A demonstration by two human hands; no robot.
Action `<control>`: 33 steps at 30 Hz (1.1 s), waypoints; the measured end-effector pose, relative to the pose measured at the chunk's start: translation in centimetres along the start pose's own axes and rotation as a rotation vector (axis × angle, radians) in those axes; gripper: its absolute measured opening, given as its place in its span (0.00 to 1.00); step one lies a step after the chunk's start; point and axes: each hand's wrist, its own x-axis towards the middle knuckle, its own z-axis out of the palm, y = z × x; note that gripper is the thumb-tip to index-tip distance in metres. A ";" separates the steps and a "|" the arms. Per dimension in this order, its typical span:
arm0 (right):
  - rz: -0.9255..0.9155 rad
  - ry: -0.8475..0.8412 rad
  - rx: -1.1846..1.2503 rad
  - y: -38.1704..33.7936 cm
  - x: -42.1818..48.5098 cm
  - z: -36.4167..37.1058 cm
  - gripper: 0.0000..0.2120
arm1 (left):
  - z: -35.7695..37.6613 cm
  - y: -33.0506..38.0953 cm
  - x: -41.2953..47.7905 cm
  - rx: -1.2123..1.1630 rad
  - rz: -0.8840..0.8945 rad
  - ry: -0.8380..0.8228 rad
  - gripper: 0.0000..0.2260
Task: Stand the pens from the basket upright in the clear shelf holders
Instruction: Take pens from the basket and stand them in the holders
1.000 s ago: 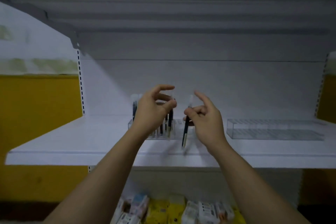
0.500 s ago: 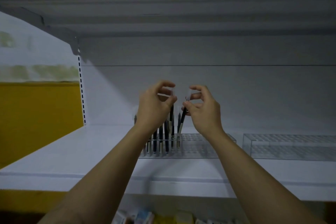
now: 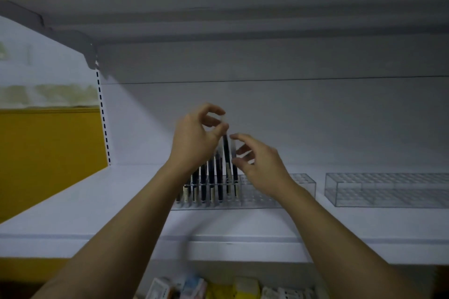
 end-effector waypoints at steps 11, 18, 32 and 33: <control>0.031 -0.213 -0.143 -0.2 -1.3 -0.7 0.36 | -0.8 -0.2 1.2 -0.006 -0.098 -0.086 0.09; 0.093 -0.228 -0.104 -0.7 -1.3 -1.1 0.36 | -0.2 0.3 1.8 0.118 -0.014 -0.088 0.07; 0.107 -0.224 -0.117 -1.0 -1.4 -1.0 0.37 | 1.0 0.3 0.4 0.279 0.047 -0.148 0.07; 0.112 -0.225 -0.112 -1.0 -1.4 -0.9 0.37 | 1.1 -0.1 0.4 0.317 0.027 -0.143 0.07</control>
